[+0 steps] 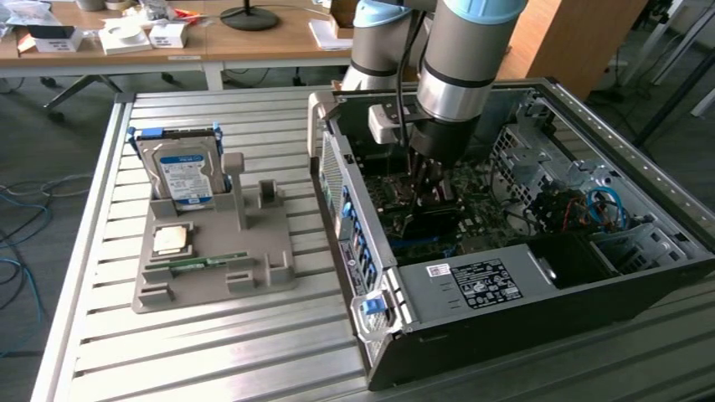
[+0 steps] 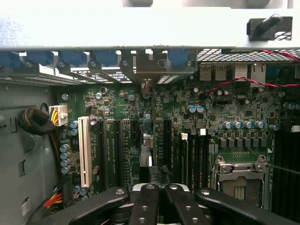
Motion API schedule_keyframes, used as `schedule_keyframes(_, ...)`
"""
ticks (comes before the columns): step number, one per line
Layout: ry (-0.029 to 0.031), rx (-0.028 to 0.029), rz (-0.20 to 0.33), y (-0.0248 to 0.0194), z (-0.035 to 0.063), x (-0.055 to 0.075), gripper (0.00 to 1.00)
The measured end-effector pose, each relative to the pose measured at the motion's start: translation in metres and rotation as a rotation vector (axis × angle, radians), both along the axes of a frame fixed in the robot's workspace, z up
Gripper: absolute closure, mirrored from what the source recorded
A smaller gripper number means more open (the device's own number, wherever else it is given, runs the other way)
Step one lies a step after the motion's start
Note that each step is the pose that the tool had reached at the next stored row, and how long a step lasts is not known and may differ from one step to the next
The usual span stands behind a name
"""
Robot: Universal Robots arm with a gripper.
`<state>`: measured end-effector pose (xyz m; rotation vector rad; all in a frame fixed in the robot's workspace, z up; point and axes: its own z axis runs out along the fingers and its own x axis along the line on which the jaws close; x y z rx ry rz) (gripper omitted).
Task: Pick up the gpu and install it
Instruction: 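Press down on the gpu until it lock into place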
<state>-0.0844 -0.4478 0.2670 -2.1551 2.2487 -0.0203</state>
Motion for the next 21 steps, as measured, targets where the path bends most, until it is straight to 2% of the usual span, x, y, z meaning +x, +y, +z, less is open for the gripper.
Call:
schedule_keyframes(16,0.0001,0.0000,0.000,0.0000,0.0045,0.0000,0.89)
schedule_keyframes(18,0.0049,-0.0001,0.000,0.0000,0.0044,-0.0001,0.89)
schedule_keyframes(20,0.0123,-0.0001,0.000,0.0000,0.0044,0.0000,0.89)
schedule_keyframes(21,0.0127,-0.0001,0.000,0.0000,0.0044,-0.0001,0.89)
